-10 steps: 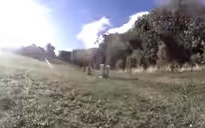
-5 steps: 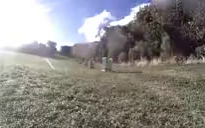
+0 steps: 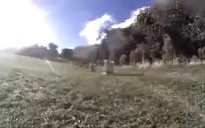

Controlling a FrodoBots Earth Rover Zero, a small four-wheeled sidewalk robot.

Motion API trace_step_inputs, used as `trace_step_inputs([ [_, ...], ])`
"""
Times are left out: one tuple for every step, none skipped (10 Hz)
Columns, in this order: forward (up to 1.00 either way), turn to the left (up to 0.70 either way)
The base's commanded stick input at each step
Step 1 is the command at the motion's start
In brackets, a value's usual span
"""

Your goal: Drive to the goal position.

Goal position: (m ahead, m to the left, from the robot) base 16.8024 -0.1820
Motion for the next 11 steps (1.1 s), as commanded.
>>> trace_step_inputs([
  [0.50, 0.00],
  [0.50, 0.00],
  [0.50, 0.00],
  [0.50, 0.00],
  [0.50, 0.00],
  [0.50, 0.00],
  [0.50, 0.00],
  [0.50, 0.00],
  [0.50, 0.00],
  [0.50, 0.00],
  [0.50, 0.00],
])
